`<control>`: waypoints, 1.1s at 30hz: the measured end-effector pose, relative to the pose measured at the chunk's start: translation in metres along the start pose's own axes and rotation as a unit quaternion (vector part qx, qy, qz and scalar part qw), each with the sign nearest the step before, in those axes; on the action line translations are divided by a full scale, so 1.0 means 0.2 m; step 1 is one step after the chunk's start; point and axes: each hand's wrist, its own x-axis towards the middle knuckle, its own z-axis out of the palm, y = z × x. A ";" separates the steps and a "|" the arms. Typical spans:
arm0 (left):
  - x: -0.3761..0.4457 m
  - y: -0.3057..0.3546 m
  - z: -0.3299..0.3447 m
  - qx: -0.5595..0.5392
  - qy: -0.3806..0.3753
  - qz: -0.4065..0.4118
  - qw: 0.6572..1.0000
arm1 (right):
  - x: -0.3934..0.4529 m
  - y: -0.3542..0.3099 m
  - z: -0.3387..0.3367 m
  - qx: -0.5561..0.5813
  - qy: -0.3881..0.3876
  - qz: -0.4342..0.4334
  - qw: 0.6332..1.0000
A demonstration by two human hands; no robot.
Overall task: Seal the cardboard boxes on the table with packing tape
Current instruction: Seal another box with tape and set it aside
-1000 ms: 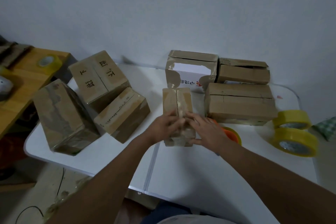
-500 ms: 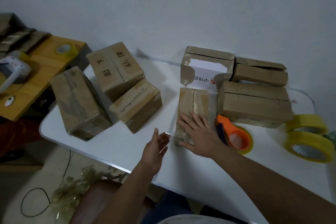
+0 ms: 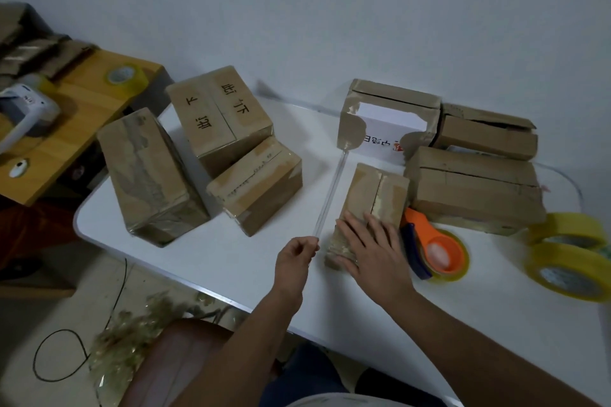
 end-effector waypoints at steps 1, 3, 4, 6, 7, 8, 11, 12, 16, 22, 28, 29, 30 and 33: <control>0.01 0.00 0.02 0.005 0.001 0.006 1.000 | 0.00 0.00 0.00 -0.002 0.004 -0.001 1.000; 0.02 -0.01 0.07 0.025 0.000 0.011 1.000 | 0.00 0.00 0.00 -0.005 0.000 -0.001 1.000; 0.02 -0.02 0.09 0.035 -0.002 0.010 0.999 | 0.00 0.00 -0.01 -0.007 -0.005 0.000 1.000; 0.02 -0.04 0.12 0.044 -0.010 0.000 0.999 | 0.00 0.00 0.00 -0.009 -0.011 0.000 1.000; 0.03 -0.04 0.12 0.048 -0.020 -0.009 0.999 | 0.00 0.00 0.00 -0.008 -0.011 0.001 1.000; 0.04 -0.03 0.12 0.058 -0.033 -0.021 0.998 | 0.00 0.00 0.01 -0.008 -0.010 0.001 1.000; 0.11 0.01 0.11 0.113 -0.044 -0.065 0.991 | 0.00 0.01 0.02 -0.014 -0.010 -0.003 1.000; 0.13 0.02 0.11 0.129 -0.038 -0.075 0.988 | 0.00 0.01 0.02 -0.012 -0.010 -0.004 1.000; 0.14 0.08 0.13 0.187 0.004 -0.037 0.982 | 0.00 0.01 0.02 -0.003 -0.007 -0.006 1.000; -0.06 0.09 0.06 0.216 -0.043 0.061 0.974 | 0.00 0.00 0.00 -0.001 -0.008 -0.002 1.000; -0.04 0.09 -0.02 0.354 -0.150 0.137 0.913 | 0.00 -0.01 -0.01 0.000 -0.010 0.004 1.000; -0.04 0.08 -0.03 0.357 -0.162 0.146 0.908 | 0.00 -0.01 -0.01 -0.003 -0.015 0.004 1.000; -0.04 0.07 -0.03 0.363 -0.165 0.164 0.902 | 0.00 -0.01 -0.01 -0.005 -0.021 0.004 1.000; -0.02 0.07 -0.03 0.385 -0.146 0.247 0.877 | 0.01 -0.01 -0.02 -0.011 -0.035 0.006 0.999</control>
